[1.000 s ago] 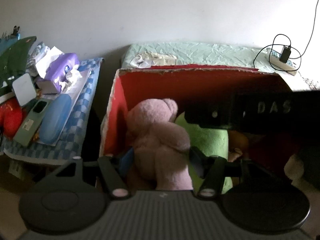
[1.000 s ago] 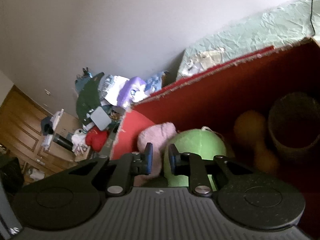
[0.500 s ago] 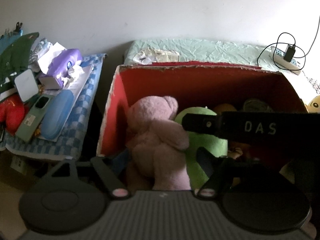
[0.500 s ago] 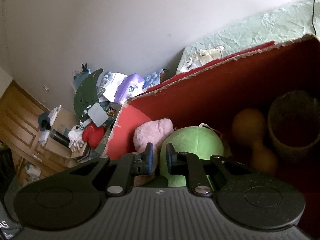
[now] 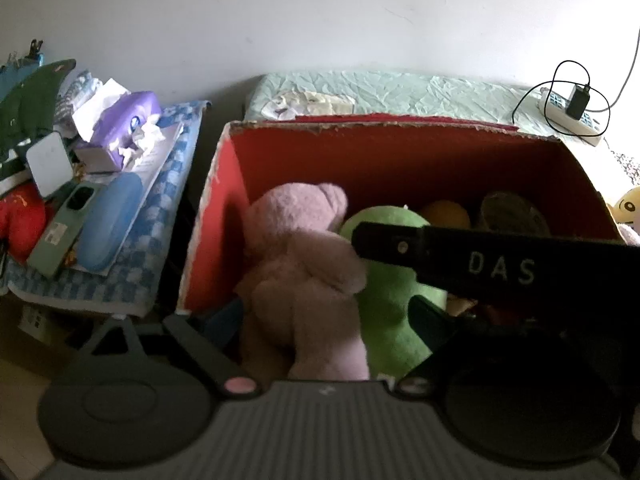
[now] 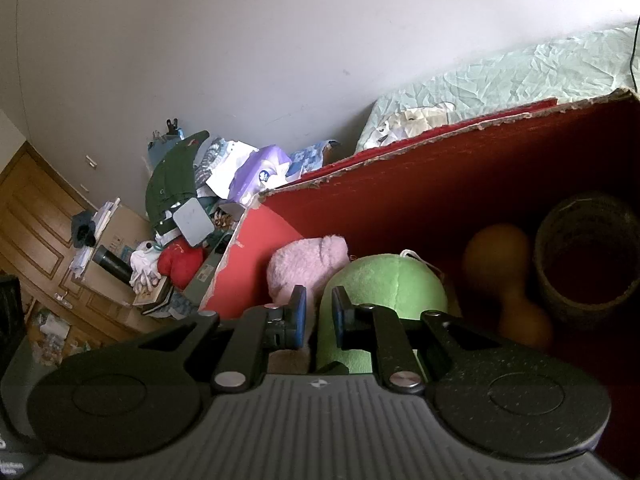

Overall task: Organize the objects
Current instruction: 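Lower the pink teddy bear into the red box beside the green plush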

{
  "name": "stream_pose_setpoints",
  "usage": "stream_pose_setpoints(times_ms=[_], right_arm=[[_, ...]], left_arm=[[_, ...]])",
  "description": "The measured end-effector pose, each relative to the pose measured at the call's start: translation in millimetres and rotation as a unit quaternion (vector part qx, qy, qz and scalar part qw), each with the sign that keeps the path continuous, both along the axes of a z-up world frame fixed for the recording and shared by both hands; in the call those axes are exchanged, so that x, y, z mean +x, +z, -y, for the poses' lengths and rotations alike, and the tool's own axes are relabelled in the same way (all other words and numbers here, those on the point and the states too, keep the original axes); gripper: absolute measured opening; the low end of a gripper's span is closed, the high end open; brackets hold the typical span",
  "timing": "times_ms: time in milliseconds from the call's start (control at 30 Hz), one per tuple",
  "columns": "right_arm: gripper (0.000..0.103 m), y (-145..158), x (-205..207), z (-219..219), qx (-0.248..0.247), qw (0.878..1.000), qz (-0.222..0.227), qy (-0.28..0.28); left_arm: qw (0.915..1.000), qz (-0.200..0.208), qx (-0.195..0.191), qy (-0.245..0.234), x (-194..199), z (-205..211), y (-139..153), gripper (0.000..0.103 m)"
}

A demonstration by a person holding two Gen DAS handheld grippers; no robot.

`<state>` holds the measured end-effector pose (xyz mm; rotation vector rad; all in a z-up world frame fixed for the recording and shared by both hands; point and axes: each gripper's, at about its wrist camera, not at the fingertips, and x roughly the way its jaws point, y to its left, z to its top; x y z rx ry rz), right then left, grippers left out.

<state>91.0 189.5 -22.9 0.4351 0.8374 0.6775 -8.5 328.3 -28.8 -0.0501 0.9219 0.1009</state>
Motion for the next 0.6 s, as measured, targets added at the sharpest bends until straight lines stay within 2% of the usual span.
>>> stream_pose_setpoints(times_ms=[133, 300, 600], right_arm=[[0.020, 4, -2, 4, 0.003, 1.000, -0.001, -0.005], [0.020, 11, -9, 9, -0.008, 1.000, 0.018, -0.016], [0.021, 13, -21, 17, -0.028, 0.999, 0.028, -0.035]], left_arm=[[1.0000, 0.003, -0.002, 0.002, -3, 0, 3, 0.093], [0.9999, 0.013, 0.008, 0.001, -7, 4, 10, 0.095], [0.9999, 0.012, -0.001, 0.006, -12, 4, 14, 0.095]])
